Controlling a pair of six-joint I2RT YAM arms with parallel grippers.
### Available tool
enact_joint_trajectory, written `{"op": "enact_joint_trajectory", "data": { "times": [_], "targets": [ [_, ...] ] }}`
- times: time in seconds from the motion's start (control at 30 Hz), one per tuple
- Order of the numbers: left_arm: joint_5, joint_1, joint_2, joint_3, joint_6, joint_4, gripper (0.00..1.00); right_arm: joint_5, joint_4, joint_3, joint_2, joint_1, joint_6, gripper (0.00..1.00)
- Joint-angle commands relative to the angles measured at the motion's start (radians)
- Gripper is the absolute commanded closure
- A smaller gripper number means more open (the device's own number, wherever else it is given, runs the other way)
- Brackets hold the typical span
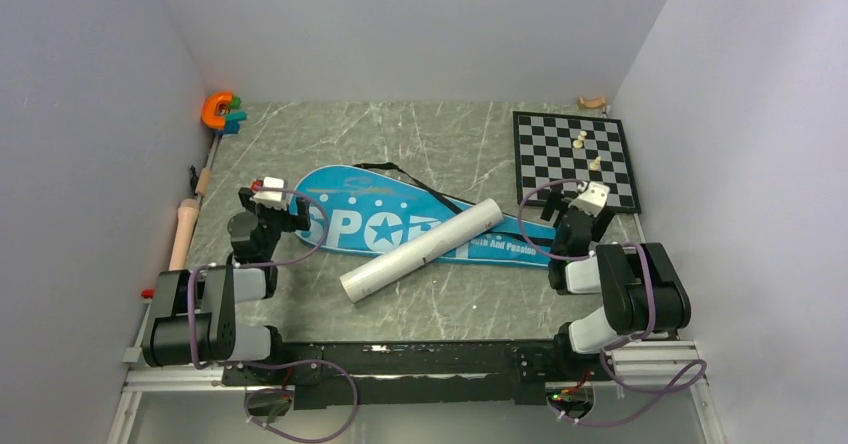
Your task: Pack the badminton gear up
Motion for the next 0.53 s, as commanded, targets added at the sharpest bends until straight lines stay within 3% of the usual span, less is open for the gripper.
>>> {"op": "enact_joint_trajectory", "data": {
  "times": [0.0, 0.07, 0.5],
  "targets": [
    [-0.067, -0.020, -0.028, 0.022, 0.025, -0.018, 0.01, -0.087, 0.034, 0.032, -0.018, -0.038, 0.045, 0.00],
    [-0.067, -0.019, -0.009, 0.009, 0.020, 0.046, 0.01, -0.091, 0.015, 0.029, -0.029, -0.038, 0.056, 0.00],
    [-0.071, -0.020, -0.010, 0.013, 0.021, 0.033, 0.01, -0.088, 0.048, 0.023, -0.021, -0.038, 0.041, 0.00]
  ]
}}
